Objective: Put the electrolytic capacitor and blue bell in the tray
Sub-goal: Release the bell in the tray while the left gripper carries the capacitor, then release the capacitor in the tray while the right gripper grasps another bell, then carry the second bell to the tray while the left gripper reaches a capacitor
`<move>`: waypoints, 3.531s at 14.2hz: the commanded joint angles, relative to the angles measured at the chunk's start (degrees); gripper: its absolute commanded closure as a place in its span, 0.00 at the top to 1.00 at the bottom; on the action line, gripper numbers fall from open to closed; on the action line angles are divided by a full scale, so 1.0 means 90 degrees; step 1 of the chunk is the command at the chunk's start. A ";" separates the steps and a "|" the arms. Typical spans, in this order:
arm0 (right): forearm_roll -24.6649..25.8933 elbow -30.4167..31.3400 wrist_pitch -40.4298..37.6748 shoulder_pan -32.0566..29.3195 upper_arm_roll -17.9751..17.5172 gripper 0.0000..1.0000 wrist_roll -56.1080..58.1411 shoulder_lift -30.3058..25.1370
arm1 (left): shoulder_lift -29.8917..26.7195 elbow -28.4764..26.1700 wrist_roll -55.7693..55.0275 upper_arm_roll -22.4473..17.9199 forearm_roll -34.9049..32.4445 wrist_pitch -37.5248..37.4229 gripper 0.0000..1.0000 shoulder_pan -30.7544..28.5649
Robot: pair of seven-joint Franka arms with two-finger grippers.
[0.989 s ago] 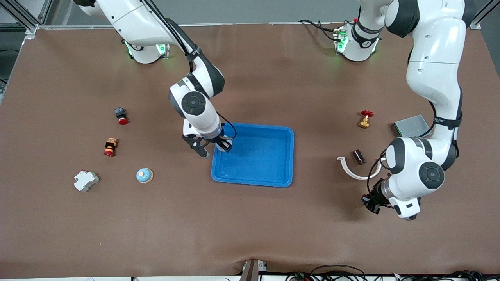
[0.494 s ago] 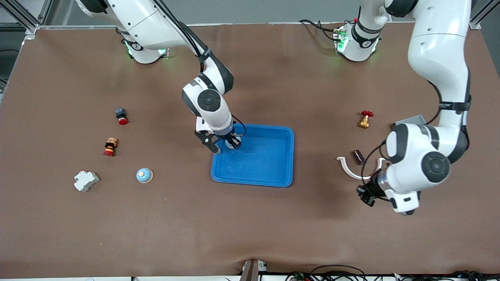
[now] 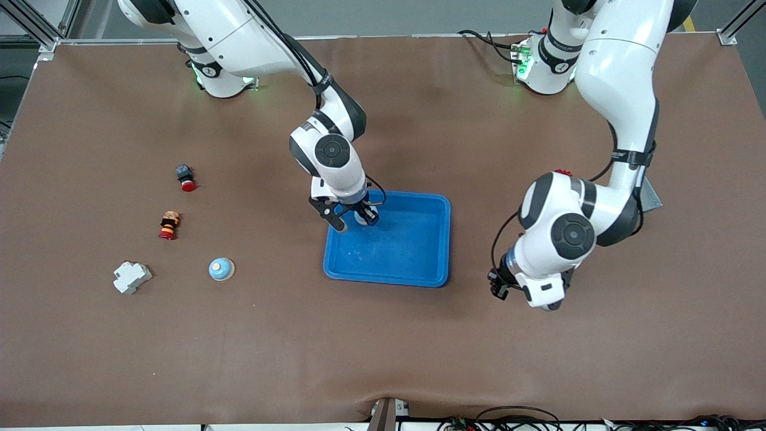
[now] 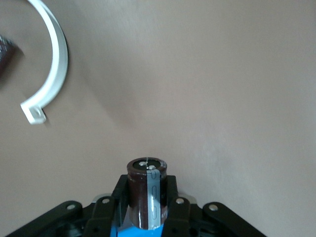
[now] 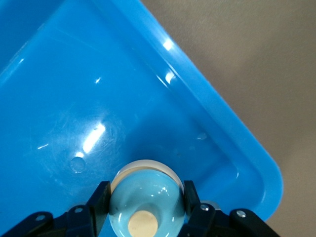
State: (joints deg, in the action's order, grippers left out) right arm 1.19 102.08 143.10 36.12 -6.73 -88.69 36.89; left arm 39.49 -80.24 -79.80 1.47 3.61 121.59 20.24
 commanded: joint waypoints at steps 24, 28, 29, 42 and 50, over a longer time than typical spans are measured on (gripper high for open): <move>0.0376 0.1107 -0.1342 -0.2281 0.0406 1.00 0.5122 -0.2056 | 0.0602 -0.0371 -0.1924 -0.0076 0.0039 -0.0043 0.00 0.1706; 0.0375 0.1821 -0.0191 -0.3239 0.0406 1.00 0.6647 -0.1999 | 0.0768 -0.0381 -0.1944 -0.0085 0.0039 -0.0043 0.00 0.1774; 0.0366 0.1890 0.0122 -0.3502 0.0406 1.00 0.6989 -0.1922 | 0.0836 -0.0391 -0.1963 -0.0095 0.0039 -0.0043 0.00 0.1803; 0.0288 0.1022 0.1297 -0.3779 0.0367 1.00 0.7159 -0.0251 | 0.0165 -0.0284 -0.1468 -0.0125 -0.0487 -0.1037 1.00 0.1697; 0.0297 0.0934 0.1278 -0.3730 0.0357 1.00 0.7159 -0.0115 | -0.0988 -0.0293 0.1890 -0.0154 -0.1084 -0.2094 1.00 0.0537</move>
State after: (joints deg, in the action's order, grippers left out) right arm 3.67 111.45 154.94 2.82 -2.99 -23.81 34.91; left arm 32.90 -81.48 -68.50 -0.06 -4.04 103.05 28.19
